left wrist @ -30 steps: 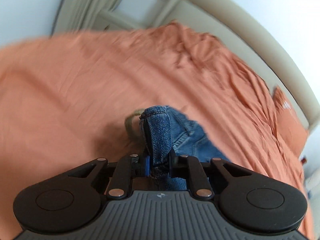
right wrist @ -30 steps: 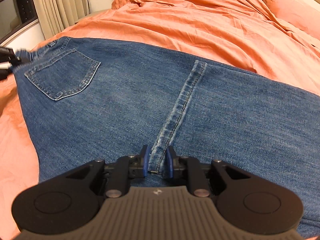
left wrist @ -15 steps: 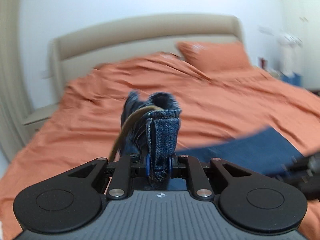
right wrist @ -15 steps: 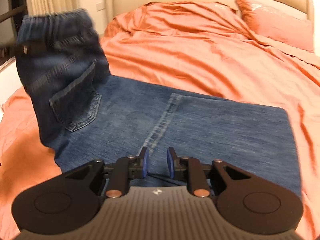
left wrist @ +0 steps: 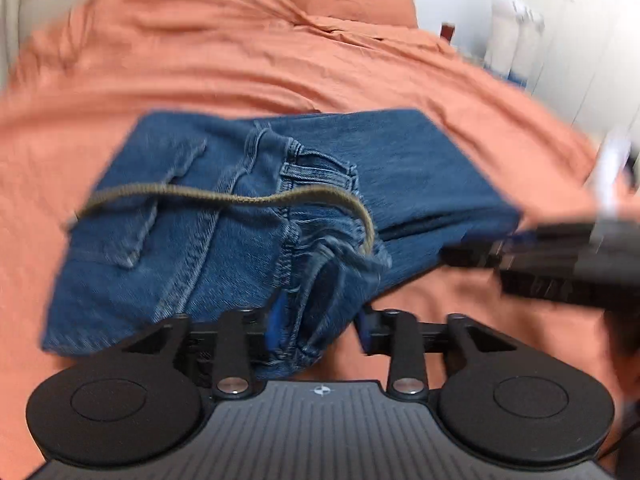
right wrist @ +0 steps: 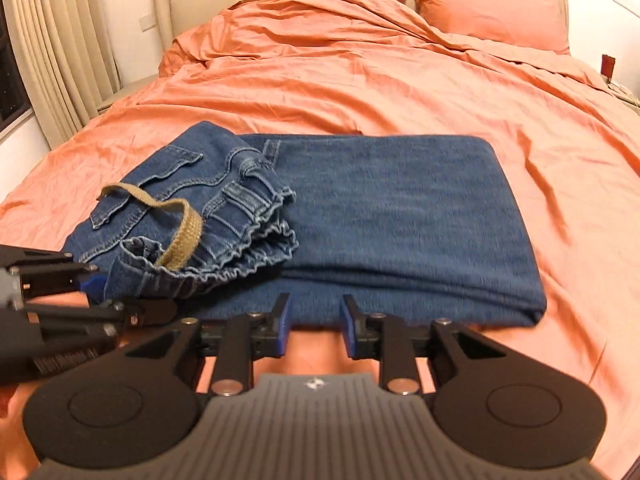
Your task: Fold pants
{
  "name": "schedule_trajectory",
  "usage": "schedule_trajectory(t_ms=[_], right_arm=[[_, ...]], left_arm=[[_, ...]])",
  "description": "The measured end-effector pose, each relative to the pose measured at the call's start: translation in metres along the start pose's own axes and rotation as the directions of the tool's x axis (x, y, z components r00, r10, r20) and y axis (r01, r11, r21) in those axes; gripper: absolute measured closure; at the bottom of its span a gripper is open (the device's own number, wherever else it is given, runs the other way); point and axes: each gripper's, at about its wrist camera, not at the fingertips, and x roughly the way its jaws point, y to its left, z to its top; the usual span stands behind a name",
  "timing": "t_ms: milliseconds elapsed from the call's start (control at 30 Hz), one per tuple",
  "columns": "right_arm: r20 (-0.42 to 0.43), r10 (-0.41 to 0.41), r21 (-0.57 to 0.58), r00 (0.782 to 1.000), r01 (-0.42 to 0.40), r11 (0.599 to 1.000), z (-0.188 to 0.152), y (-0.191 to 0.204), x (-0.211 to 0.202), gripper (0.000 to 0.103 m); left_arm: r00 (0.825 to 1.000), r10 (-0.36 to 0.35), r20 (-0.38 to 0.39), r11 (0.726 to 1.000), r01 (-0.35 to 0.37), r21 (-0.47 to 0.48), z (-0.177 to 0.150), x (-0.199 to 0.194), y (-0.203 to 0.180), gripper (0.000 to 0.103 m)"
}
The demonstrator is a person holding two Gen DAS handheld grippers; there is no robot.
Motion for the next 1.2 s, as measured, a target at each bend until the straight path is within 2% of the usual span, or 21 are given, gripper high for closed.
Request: schedule_trajectory(t_ms=[33, 167, 367, 433, 533, 633, 767, 833, 867, 967, 1033, 1200], right_arm=[[-0.001, 0.004, 0.006, 1.0, -0.004, 1.0, -0.001, 0.0, 0.001, 0.08], [0.009, 0.019, 0.013, 1.0, -0.019, 1.0, 0.0, 0.0, -0.002, 0.079], [0.053, 0.075, -0.003, 0.996, -0.075, 0.997, 0.015, 0.01, -0.012, 0.065], [0.058, 0.108, -0.002, 0.993, -0.108, 0.994, 0.024, 0.013, -0.009, 0.063], [0.054, 0.159, 0.041, 0.986, -0.161, 0.986, 0.038, 0.012, 0.003, 0.061], [0.045, 0.178, 0.112, 0.983, -0.181, 0.977, 0.055, 0.006, 0.026, 0.049], [0.017, 0.245, 0.263, 0.969, -0.24, 0.934, 0.071, -0.011, 0.068, 0.048], [-0.005, 0.277, 0.327, 0.961, -0.26, 0.909, 0.075, -0.018, 0.089, 0.055], [-0.011, 0.289, 0.355, 0.957, -0.267, 0.896, 0.077, -0.02, 0.097, 0.068], [0.024, 0.294, 0.366, 0.955, -0.282, 0.887, 0.079, -0.021, 0.097, 0.089], [0.07, 0.317, 0.342, 0.946, -0.321, 0.883, 0.082, -0.017, 0.079, 0.093], [0.154, 0.441, 0.447, 0.884, -0.461, 0.767, 0.072, -0.022, 0.034, 0.095]], left_arm=[[0.999, -0.042, -0.004, 0.998, 0.042, -0.048, 0.002, -0.002, 0.008, 0.049], [0.988, -0.151, -0.002, 0.978, 0.149, -0.143, 0.007, -0.01, 0.023, 0.042], [0.967, -0.255, 0.013, 0.942, 0.252, -0.221, 0.007, -0.026, 0.04, 0.041], [0.963, -0.267, 0.03, 0.936, 0.266, -0.231, 0.013, -0.029, 0.044, 0.039], [0.976, -0.208, 0.068, 0.954, 0.218, -0.208, 0.026, -0.037, 0.055, 0.039], [0.992, -0.087, 0.091, 0.975, 0.103, -0.198, 0.04, -0.041, 0.073, 0.039], [0.994, -0.046, 0.094, 0.966, 0.069, -0.25, 0.047, -0.043, 0.097, 0.04], [0.995, -0.032, 0.091, 0.964, 0.055, -0.26, 0.049, -0.041, 0.103, 0.04], [0.996, -0.027, 0.087, 0.964, 0.049, -0.263, 0.049, -0.041, 0.106, 0.04], [0.997, -0.025, 0.073, 0.963, 0.043, -0.267, 0.045, -0.043, 0.11, 0.044], [0.997, -0.022, 0.08, 0.966, 0.042, -0.256, 0.044, -0.041, 0.11, 0.048], [0.996, -0.036, 0.083, 0.97, 0.055, -0.239, 0.048, -0.042, 0.109, 0.051]])
